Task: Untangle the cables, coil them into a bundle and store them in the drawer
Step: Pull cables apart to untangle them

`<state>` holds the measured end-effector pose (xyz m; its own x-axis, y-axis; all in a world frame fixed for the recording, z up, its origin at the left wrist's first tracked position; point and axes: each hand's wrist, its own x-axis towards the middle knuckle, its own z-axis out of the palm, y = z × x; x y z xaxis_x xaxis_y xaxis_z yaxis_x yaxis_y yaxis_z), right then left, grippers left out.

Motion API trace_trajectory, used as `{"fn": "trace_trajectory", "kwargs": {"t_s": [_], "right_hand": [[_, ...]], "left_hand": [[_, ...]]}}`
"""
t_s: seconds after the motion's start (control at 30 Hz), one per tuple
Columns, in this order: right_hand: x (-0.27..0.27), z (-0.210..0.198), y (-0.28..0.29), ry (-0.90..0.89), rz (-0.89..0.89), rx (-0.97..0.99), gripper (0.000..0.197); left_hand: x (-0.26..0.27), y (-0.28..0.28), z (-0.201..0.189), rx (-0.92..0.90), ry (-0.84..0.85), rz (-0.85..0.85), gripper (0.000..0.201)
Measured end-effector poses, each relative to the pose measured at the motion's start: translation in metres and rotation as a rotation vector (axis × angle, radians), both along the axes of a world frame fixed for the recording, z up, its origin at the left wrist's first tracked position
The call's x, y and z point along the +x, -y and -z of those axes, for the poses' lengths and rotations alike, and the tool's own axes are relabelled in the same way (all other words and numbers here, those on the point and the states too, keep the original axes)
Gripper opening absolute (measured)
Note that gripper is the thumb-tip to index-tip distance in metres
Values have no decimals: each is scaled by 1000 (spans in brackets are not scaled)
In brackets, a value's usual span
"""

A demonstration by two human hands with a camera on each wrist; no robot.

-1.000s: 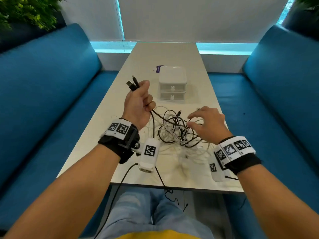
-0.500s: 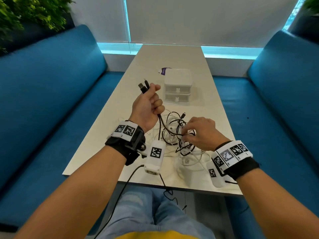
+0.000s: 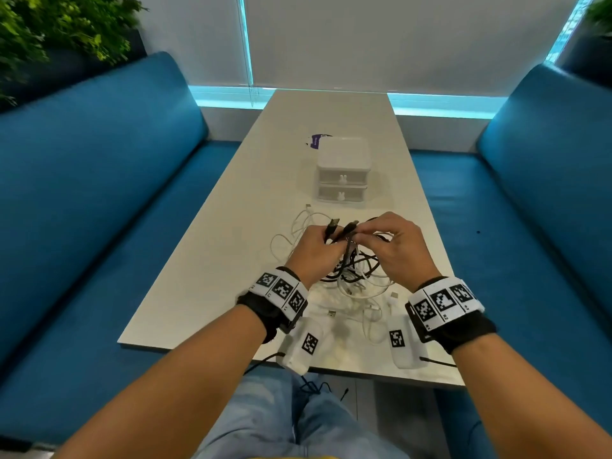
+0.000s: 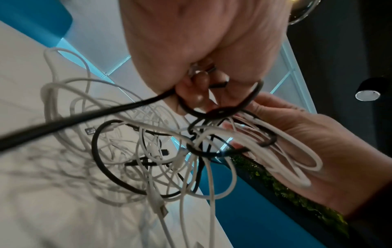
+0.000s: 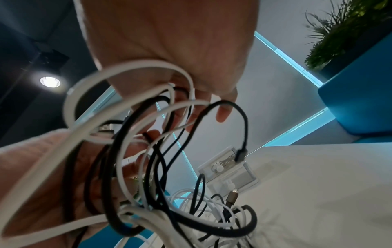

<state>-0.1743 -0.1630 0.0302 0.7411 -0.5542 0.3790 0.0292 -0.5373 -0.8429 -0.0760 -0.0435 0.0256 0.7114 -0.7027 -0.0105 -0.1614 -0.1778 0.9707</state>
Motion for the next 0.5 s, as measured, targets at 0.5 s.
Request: {"fn": "trace_trajectory", "kwargs": {"t_s": [0.5], "right_hand": [[-2,-12,4,-316,34,-368,15]], "left_hand": [[20,-6,-24,-238,-145,-263,14]]}}
